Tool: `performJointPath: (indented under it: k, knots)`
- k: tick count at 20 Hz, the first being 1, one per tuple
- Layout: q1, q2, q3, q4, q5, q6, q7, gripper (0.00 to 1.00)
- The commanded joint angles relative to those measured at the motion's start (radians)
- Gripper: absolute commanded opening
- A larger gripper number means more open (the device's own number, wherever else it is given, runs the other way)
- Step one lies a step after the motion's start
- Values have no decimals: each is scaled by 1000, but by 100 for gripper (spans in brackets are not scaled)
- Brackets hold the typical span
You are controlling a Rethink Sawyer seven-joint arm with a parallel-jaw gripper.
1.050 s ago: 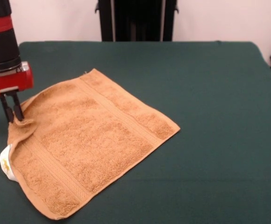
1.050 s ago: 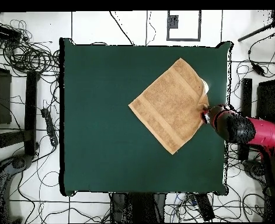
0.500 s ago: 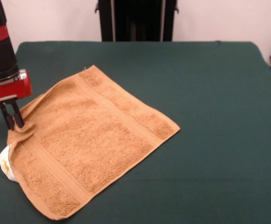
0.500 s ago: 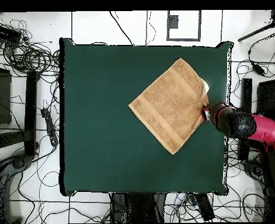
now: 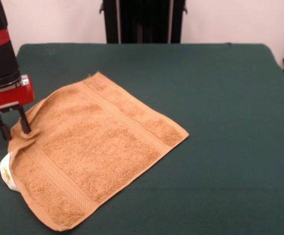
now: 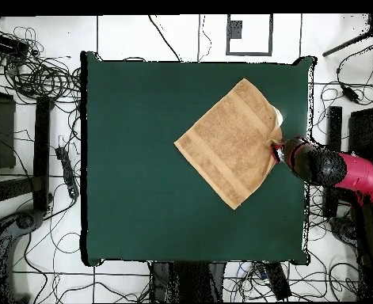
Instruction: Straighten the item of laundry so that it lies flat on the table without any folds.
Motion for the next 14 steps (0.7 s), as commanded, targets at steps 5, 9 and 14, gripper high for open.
performJointPath:
  k: [5, 9, 14]
  knots:
    - [119, 1, 17, -34, -31, 96, -294, 100]
    - [135, 4, 13, -71, 2, 186, -326, 100]
    - [159, -44, 14, -100, -11, 267, -394, 100]
